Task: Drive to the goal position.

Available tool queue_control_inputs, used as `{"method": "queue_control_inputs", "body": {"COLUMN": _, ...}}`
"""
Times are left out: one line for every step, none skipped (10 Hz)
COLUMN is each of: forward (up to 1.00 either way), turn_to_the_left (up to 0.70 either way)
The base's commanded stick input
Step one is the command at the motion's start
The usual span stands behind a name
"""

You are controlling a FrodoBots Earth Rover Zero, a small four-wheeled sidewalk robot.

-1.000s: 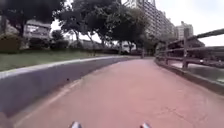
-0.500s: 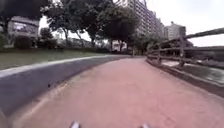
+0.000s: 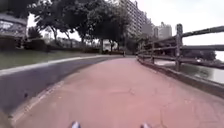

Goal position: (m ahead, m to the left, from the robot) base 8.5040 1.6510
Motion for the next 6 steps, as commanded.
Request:
{"method": "queue_control_inputs", "body": {"forward": 0.70, "turn_to_the_left": 0.00}}
{"method": "queue_control_inputs", "body": {"forward": 0.70, "turn_to_the_left": 0.00}}
{"method": "queue_control_inputs", "body": {"forward": 0.70, "turn_to_the_left": 0.00}}
{"method": "queue_control_inputs", "body": {"forward": 0.70, "turn_to_the_left": 0.00}}
{"method": "queue_control_inputs", "body": {"forward": 0.70, "turn_to_the_left": 0.00}}
{"method": "queue_control_inputs", "body": {"forward": 0.70, "turn_to_the_left": 0.00}}
